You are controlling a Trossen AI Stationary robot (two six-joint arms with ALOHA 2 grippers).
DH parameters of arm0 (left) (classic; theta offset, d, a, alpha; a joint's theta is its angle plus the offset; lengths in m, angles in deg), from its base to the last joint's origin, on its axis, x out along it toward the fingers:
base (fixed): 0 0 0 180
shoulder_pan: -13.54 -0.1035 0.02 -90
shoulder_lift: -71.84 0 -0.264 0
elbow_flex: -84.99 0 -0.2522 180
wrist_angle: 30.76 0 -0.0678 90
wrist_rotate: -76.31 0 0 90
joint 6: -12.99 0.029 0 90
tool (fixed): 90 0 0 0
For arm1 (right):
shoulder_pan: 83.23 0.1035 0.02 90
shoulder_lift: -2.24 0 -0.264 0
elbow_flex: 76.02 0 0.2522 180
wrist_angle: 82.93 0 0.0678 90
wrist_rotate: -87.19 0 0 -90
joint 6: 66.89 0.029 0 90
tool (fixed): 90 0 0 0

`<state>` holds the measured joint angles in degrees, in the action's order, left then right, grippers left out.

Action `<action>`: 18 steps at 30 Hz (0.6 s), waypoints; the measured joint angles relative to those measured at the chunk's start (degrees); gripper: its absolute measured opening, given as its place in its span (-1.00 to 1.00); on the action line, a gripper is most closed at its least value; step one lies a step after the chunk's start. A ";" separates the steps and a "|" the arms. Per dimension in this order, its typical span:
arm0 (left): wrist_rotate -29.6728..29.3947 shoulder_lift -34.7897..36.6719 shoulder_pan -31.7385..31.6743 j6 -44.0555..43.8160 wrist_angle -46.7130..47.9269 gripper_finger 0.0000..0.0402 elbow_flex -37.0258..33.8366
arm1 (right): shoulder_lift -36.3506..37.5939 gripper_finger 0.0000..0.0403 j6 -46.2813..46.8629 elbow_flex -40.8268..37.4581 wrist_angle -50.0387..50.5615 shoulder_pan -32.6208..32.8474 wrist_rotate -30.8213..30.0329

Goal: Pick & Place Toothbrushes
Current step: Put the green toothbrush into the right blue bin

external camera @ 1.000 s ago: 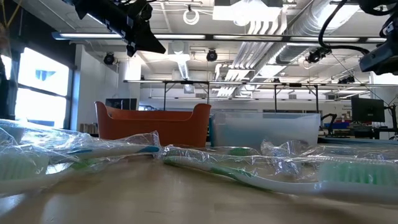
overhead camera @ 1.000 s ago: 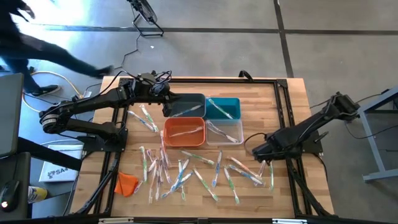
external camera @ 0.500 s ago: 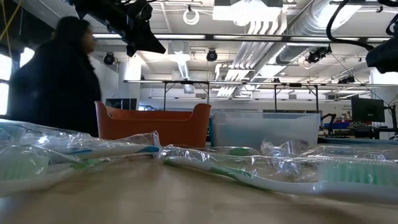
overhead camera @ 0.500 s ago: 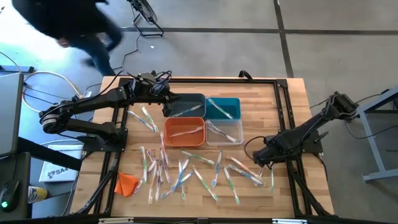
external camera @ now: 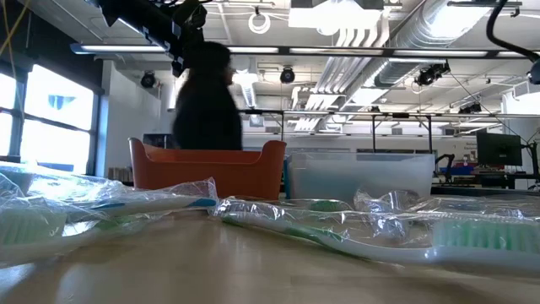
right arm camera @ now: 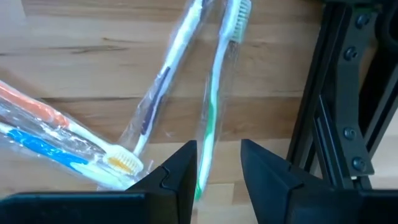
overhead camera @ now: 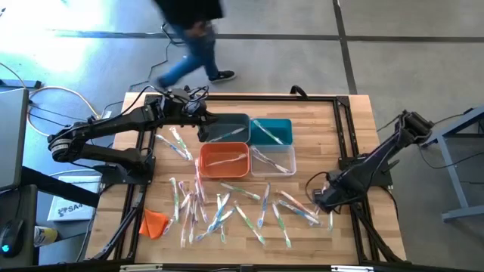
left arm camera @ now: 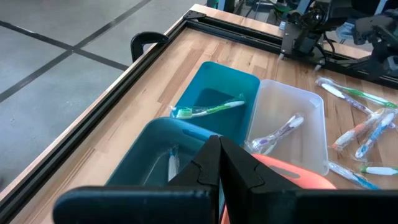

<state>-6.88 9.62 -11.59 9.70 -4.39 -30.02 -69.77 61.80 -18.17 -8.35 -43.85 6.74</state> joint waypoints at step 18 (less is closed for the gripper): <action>0.00 0.00 0.00 0.00 0.00 -1.00 0.00 | -7.61 -0.42 3.20 -0.01 -6.09 5.22 -0.56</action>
<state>-6.88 9.62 -11.59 9.70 -4.39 -30.02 -77.38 64.99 -18.19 -14.45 -38.63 6.18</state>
